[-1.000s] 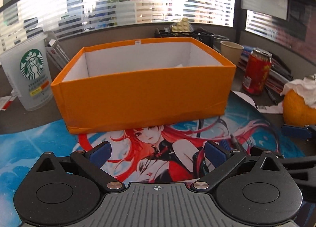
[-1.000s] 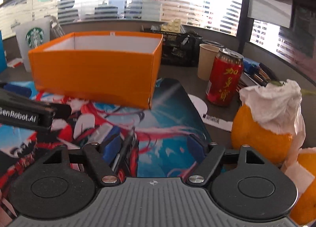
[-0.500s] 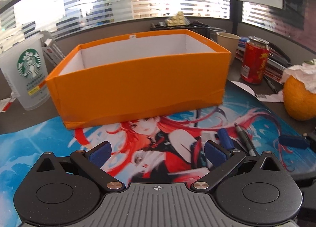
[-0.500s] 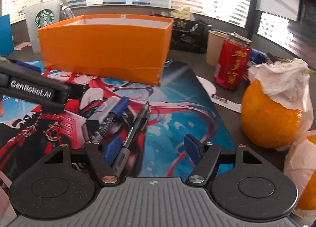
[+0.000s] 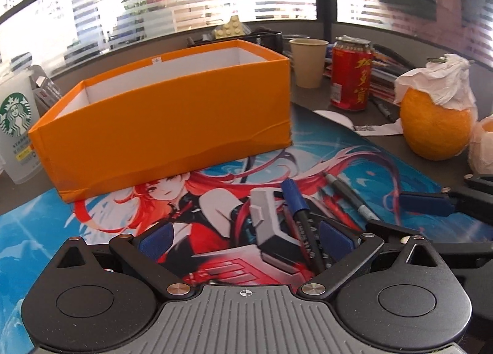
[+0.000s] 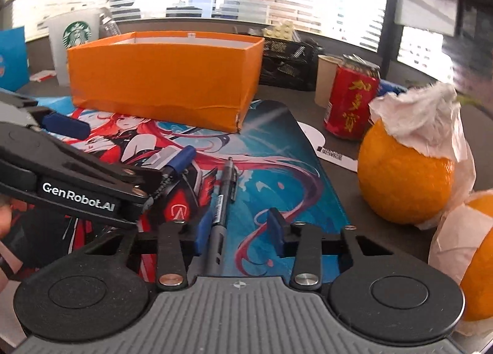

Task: Organize rigid objects
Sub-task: 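Move both grippers back to the black pens on the mousepad, then grasp the black marker with the left gripper while the right gripper grasps the black pen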

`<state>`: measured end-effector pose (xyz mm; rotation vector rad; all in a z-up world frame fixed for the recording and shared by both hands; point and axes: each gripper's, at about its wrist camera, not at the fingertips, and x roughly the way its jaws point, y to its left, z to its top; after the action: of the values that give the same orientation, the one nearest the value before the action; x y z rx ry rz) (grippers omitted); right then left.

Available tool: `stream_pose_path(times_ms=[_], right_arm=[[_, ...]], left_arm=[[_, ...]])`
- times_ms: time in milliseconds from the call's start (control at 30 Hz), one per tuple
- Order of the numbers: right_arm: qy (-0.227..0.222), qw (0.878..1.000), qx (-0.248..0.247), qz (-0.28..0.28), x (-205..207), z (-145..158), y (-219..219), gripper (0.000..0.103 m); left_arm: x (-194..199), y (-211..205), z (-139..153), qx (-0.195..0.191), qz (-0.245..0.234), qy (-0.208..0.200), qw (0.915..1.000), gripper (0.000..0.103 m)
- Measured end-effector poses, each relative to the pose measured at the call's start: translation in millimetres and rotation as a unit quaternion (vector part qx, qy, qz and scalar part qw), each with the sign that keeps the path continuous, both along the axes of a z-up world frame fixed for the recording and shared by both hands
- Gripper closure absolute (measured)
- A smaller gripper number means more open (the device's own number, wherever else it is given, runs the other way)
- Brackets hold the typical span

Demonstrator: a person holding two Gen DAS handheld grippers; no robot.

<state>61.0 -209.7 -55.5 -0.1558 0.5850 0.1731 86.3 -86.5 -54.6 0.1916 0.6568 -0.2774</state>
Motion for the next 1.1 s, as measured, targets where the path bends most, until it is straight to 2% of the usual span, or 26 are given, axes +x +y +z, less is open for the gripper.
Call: stream_pose_path(times_ms=[133,400,500,600,667,733,800,867,900,967,1000,1033,1100], right_arm=[[0.01,1.0,0.021,0.002,2.1,0.1,-5.7,0.071],[0.028,0.999,0.016,0.002,-2.5,3.2,-16.9,0.071],[0.029,0.999,0.02,0.008,-4.4,2.6,-23.5,0.071],[0.028,0.999,0.031,0.011,-5.2,1.4,-28.9,0.071],[0.025,0.999,0.022,0.012,-6.3,1.5,-25.7,0.071],[0.025,0.999,0.013,0.017,-7.7,2.0,-20.3,0.083],[0.024,0.999,0.006,0.025,-8.2,2.3,-14.8,0.09],[0.023,0.999,0.001,0.028,-8.5,2.2,-12.3,0.093],[0.023,0.999,0.002,0.027,-8.4,2.2,-12.5,0.093],[0.025,0.999,0.01,0.026,-7.4,2.4,-14.8,0.093],[0.026,0.999,0.013,0.025,-7.1,2.5,-15.7,0.093],[0.027,0.999,0.016,0.023,-7.0,2.5,-16.1,0.093],[0.027,0.999,0.021,0.021,-6.9,2.4,-16.7,0.093]], left_arm=[[-10.0,-0.2,6.8,-0.008,-0.007,-0.022,0.9997,0.001],[-12.6,-5.2,4.8,-0.026,-0.021,-0.004,0.9994,0.001],[-12.7,-2.1,1.0,-0.011,-0.002,-0.013,0.9999,0.001],[-8.9,2.6,-4.1,-0.02,0.0,0.004,0.9998,0.002],[-9.9,0.0,-8.7,-0.009,-0.005,0.006,0.9999,0.003],[-10.8,-2.0,-14.2,-0.012,-0.017,0.014,0.9997,0.005],[-11.3,0.4,-18.0,-0.034,-0.02,0.019,0.999,0.007],[-14.0,0.1,-18.3,-0.034,-0.03,0.008,0.9989,0.012],[-14.8,0.3,-17.9,-0.037,-0.033,0.005,0.9988,0.02],[-16.8,0.9,-15.8,-0.039,-0.036,-0.005,0.9986,0.045],[-17.3,1.2,-14.6,-0.04,-0.038,-0.008,0.9984,0.067],[-17.4,0.9,-13.6,-0.039,-0.038,-0.009,0.9984,0.084],[-15.9,2.3,-13.1,-0.042,-0.039,-0.008,0.9983,0.091]])
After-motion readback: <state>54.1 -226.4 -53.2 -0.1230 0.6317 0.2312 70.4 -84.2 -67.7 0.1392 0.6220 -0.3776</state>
